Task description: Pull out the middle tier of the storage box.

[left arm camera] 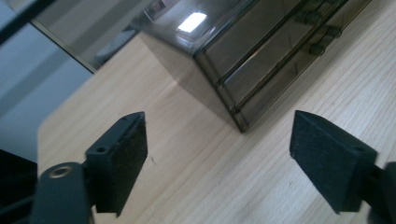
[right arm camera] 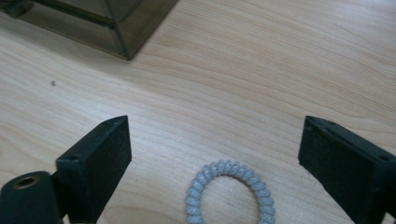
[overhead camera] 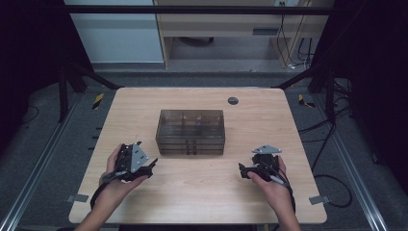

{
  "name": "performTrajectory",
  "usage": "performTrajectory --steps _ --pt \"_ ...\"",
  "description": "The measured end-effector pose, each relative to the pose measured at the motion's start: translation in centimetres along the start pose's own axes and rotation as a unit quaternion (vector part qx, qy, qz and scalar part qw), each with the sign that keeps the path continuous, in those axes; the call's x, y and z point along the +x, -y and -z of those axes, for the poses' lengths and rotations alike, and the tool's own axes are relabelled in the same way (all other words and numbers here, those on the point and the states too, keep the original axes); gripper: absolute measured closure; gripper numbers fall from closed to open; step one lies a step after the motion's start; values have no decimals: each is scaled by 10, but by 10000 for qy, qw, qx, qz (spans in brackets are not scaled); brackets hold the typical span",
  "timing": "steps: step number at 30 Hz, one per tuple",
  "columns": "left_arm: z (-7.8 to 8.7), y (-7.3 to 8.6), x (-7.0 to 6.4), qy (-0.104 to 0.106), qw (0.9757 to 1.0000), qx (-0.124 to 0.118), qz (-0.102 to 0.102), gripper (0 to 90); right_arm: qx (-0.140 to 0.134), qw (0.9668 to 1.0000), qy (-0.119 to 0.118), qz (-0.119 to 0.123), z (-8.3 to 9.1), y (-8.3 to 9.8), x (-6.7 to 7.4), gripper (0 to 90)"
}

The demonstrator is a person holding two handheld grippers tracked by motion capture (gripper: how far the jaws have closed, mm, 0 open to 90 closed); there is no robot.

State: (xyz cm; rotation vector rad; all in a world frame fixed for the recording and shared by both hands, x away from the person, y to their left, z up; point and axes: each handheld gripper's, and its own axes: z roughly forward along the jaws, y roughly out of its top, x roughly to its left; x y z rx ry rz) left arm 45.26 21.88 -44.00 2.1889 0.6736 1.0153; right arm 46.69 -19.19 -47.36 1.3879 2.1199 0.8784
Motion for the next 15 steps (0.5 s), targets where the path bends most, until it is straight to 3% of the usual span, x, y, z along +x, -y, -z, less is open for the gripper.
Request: performTrajectory --steps 3,7,9,13,15 --pt "-3 -10 -12 -90 9997 1 -231 266 -232 9997 3 -6 6 4 0 86" --pt "-11 -24 -32 -247 9978 -18 -620 308 -257 9997 51 18 8 5 1 97" --pt "-15 -31 -43 -324 9964 -83 -775 321 -404 9991 125 28 11 5 1 122" --pt "-24 -45 -67 -487 9892 -244 -1359 361 -406 9988 240 137 15 5 -2 140" --pt "-29 -51 -74 -533 9881 -278 -1419 366 -383 9988 312 70 16 6 -5 138"
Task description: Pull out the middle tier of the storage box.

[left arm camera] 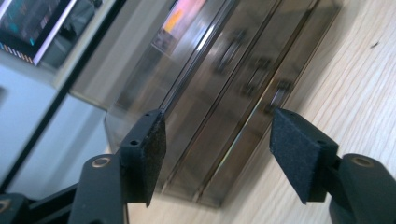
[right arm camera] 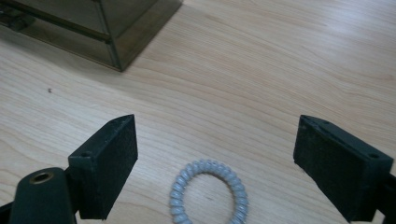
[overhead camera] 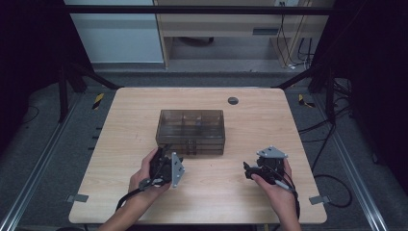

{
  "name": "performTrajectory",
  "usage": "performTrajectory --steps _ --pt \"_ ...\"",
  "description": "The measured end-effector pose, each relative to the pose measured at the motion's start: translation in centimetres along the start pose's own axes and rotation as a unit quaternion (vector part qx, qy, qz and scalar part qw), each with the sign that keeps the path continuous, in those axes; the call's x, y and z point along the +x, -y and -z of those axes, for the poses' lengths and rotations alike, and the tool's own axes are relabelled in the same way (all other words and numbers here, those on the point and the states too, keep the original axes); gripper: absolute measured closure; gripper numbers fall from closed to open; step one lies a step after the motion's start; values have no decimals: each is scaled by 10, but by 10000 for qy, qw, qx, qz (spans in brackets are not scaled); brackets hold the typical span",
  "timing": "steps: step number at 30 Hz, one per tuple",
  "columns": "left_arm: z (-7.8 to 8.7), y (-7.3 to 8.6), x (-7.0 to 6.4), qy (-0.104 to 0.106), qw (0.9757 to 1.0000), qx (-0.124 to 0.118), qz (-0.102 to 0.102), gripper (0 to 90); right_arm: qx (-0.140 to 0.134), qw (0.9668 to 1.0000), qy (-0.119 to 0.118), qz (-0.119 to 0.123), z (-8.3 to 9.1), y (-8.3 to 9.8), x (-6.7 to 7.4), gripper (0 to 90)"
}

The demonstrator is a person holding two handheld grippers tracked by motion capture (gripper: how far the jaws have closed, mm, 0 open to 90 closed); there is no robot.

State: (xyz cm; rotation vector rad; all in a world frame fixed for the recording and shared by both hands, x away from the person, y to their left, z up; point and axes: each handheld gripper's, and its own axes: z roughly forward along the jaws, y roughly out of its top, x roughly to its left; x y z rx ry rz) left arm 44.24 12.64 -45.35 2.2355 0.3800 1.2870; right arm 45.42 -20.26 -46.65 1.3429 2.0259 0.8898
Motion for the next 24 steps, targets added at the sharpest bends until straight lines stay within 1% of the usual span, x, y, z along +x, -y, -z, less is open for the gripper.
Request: performTrajectory --steps 1,3,5,7,10,14,17,20,21,23,24 --pt "-1 -2 -2 -18 10000 -10 -26 369 17 10000 21 -7 0 1 -2 137" --pt "-5 -7 -6 -133 9998 -9 -164 401 111 9999 58 -88 -2 4 -6 144" --pt "-9 -9 -10 -150 9998 -5 -161 408 140 9998 77 -106 -2 5 -8 146" --pt "-12 -10 -13 -218 9995 -4 -236 423 167 9997 105 -153 -3 7 -11 149" --pt "-14 -12 -17 -383 9984 -43 -424 438 195 9995 149 -193 -2 8 -13 155" --pt "-15 -14 -25 -502 9970 -61 -593 463 176 9995 161 -204 -1 8 -14 159" --pt "-19 -13 -32 -588 9954 -22 -760 479 204 9994 174 -216 -2 8 -15 162" --pt "-23 -11 -37 -614 9949 17 -797 493 208 9994 169 -218 -2 9 -15 163" --pt "-25 -10 -40 -628 9942 70 -869 502 215 9993 183 -231 -2 9 -15 165" --pt "-28 -9 -42 -713 9917 113 -1067 513 225 9993 191 -224 -2 9 -15 167" --pt "-30 -9 -43 -739 9910 125 -1105 520 223 9993 188 -216 -2 9 -15 168"
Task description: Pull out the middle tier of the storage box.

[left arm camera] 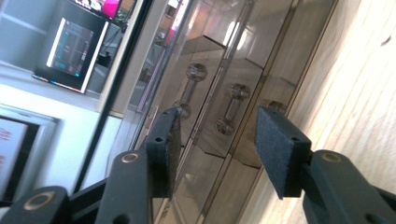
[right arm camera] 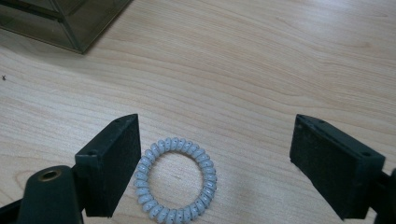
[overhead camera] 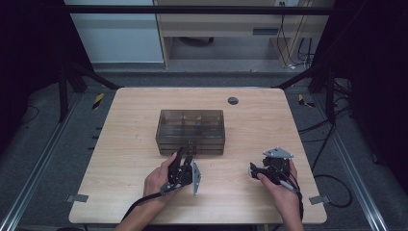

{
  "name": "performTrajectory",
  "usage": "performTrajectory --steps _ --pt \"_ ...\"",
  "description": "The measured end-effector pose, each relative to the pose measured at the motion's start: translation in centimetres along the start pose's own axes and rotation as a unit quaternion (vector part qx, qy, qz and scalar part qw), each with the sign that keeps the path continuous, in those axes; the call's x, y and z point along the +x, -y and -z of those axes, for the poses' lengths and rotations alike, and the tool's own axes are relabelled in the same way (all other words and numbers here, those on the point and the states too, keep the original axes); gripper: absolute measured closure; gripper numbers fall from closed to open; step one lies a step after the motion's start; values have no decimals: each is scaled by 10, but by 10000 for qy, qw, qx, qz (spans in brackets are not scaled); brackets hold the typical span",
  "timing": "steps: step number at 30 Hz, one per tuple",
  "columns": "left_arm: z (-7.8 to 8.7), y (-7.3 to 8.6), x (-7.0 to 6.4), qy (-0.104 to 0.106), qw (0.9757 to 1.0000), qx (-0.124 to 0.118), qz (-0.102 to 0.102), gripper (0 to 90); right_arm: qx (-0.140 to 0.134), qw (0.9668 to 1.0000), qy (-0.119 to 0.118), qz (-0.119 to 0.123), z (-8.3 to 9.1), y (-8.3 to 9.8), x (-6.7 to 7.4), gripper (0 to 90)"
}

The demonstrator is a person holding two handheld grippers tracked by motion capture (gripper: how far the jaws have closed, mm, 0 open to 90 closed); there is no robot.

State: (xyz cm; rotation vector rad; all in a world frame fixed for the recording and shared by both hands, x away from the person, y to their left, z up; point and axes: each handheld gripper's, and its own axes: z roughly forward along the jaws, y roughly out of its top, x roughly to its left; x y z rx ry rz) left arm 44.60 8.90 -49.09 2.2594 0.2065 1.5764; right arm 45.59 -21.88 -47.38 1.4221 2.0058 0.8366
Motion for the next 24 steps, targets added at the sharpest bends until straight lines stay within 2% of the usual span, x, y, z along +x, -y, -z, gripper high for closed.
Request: performTrajectory --steps 2,6,8,14,19,24 --pt "-2 -1 -2 -64 9999 11 -128 563 3 10000 3 13 0 0 0 171" --pt "-5 -3 -9 -223 9991 -21 -359 581 17 10000 -12 8 0 1 0 174" --pt "-7 -4 -12 -294 9981 -38 -537 601 39 10000 -4 29 -1 1 0 176" --pt "-11 -7 -19 -334 9963 -10 -797 639 47 10000 8 27 -1 2 0 180" --pt "-15 -8 -20 -357 9958 -18 -838 676 66 10000 -3 60 -1 2 0 186" --pt "-20 -7 -22 -371 9944 47 -987 696 70 9999 -4 88 -2 2 0 187"
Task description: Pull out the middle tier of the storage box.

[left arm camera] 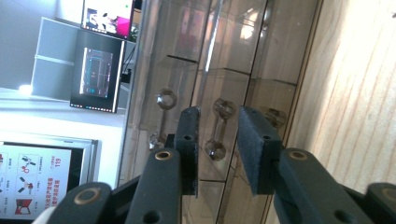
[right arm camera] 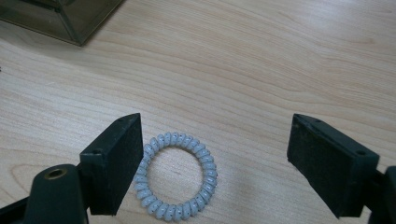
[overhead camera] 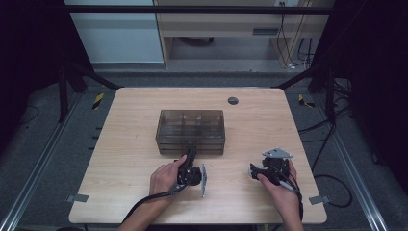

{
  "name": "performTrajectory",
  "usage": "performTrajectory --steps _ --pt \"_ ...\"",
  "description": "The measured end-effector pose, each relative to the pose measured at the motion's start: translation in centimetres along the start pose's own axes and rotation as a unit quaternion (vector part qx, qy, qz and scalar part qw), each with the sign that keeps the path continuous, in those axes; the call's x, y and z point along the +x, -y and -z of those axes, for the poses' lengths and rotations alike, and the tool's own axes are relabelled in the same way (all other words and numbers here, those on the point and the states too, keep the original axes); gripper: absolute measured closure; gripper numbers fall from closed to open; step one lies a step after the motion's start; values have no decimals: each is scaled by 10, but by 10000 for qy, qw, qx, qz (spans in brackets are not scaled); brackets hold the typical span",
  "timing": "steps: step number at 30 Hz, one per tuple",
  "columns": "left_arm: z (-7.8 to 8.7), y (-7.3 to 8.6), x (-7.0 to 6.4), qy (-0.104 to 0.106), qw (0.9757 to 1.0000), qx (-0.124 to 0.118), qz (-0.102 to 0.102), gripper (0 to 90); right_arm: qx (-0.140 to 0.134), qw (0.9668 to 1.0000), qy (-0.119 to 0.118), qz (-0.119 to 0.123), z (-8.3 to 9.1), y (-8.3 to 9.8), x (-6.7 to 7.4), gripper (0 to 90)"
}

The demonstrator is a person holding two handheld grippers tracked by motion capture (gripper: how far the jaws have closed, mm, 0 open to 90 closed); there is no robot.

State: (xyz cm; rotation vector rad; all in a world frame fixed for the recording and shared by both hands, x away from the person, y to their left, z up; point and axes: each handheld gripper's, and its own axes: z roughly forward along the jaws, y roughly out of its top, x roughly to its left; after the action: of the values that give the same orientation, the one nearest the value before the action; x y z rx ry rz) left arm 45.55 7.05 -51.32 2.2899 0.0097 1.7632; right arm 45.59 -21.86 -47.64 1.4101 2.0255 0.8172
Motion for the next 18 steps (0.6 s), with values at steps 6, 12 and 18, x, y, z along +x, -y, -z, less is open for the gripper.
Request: performTrajectory --steps 6,12,18 --pt "-3 0 -2 -12 9999 69 -84 704 29 10000 4 5 -1 0 0 189" --pt "-6 -3 -5 -52 9998 105 -181 711 32 10000 -3 20 -1 0 1 194" --pt "-8 -4 -7 -44 9997 171 -172 721 38 10000 2 40 -1 0 1 200"
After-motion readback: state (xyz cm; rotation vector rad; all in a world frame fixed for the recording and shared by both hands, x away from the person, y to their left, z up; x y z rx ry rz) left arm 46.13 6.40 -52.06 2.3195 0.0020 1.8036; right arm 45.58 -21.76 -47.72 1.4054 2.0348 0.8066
